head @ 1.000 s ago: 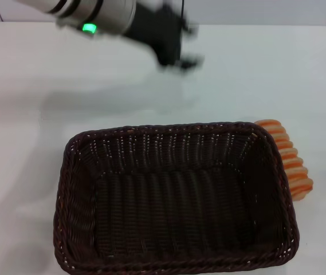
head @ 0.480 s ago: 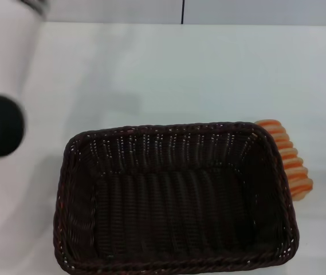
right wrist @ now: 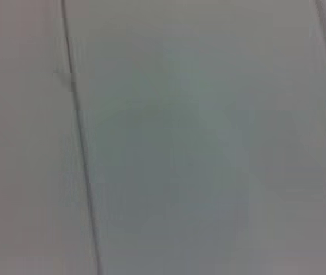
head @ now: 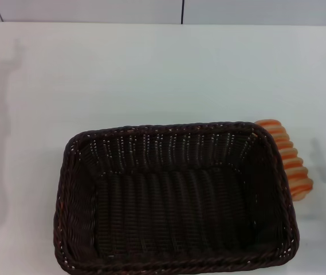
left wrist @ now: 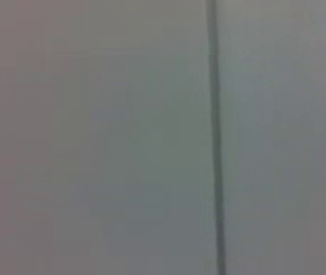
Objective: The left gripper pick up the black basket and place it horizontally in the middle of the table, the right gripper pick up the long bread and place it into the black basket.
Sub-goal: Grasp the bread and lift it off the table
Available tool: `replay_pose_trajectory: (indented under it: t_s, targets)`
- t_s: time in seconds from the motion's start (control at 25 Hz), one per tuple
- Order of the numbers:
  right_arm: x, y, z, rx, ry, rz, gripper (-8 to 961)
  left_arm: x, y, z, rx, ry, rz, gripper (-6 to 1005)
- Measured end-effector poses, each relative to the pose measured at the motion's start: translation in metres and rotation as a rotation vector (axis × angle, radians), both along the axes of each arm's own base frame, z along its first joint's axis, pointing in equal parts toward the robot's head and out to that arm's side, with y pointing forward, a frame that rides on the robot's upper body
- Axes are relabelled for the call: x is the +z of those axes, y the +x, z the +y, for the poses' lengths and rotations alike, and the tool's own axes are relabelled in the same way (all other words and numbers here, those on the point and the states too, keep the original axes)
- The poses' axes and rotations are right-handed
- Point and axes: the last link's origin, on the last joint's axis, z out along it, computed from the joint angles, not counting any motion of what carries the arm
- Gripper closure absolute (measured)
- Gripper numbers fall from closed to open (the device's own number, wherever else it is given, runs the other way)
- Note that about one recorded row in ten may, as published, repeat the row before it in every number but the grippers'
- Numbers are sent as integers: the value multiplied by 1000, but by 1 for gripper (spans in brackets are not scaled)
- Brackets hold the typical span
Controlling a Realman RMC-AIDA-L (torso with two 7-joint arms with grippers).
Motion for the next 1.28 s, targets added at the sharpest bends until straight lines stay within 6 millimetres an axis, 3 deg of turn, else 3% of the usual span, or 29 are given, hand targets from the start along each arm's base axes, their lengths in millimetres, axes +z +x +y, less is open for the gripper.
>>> replay_pose_trajectory:
  t_s: [0.16,0.36,1.08,1.28]
  targets:
    - [-19,-4,14,3,-124,-31,115,-6,-29,-13,67,-3,-29,205]
    - [-34,-13,28,35,-213,-83,117,-11,-36,-16,91,-30,-2,211]
    - [-60,-18,37,-11,-353,-105,124,-15,-33,-11,81,-50,0,209]
    - [-56,-17,36,-9,-322,-103,240,-17,-32,-10,80,-59,1,209]
